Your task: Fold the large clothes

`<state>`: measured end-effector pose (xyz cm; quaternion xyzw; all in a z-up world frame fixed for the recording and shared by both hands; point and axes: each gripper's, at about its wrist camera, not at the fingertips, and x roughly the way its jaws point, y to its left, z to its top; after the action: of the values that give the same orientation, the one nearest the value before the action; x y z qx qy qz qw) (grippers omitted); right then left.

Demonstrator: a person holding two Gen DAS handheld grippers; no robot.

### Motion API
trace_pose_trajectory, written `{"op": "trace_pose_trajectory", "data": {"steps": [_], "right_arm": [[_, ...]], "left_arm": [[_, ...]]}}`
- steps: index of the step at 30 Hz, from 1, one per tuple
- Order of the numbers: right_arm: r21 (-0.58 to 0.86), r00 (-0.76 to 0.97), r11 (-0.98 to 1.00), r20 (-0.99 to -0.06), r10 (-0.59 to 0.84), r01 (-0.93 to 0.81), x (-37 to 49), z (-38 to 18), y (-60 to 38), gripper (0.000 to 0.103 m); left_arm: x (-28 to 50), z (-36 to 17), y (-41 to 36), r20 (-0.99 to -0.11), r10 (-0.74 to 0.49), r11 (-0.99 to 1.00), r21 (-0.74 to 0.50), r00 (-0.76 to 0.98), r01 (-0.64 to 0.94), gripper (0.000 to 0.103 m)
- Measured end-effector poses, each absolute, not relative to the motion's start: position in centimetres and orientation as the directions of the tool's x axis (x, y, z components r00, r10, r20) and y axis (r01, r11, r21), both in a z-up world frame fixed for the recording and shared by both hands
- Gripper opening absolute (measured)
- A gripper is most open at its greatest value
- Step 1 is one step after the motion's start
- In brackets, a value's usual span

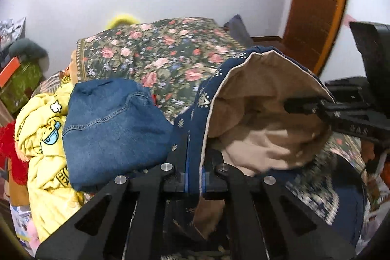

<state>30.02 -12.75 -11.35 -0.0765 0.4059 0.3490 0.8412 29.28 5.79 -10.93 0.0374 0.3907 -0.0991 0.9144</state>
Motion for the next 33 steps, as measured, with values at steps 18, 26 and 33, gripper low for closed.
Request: {"op": "trace_pose_trajectory", "data": {"steps": [18,26,33], "right_arm": [[0.220,0.299,0.753,-0.821,0.486,-0.619,21.6,-16.9,-16.2,0.007],[0.218,0.278,0.760,-0.840,0.466,-0.612,21.0,-17.6,-16.4,0.008],[0.207,0.299,0.751,-0.826,0.477,-0.627,20.5,-15.0,-16.6,0.008]], "left_arm": [[19.7,-18.5,3.6,-0.821,-0.275,0.949,-0.150,0.501,0.275,0.006],[18.1,-20.1,3.0,-0.850,-0.221,0.958,-0.096,0.478,0.272,0.033],[16.1,-15.4,5.3,-0.789,-0.207,0.968,-0.080,0.578,0.238,0.054]]}}
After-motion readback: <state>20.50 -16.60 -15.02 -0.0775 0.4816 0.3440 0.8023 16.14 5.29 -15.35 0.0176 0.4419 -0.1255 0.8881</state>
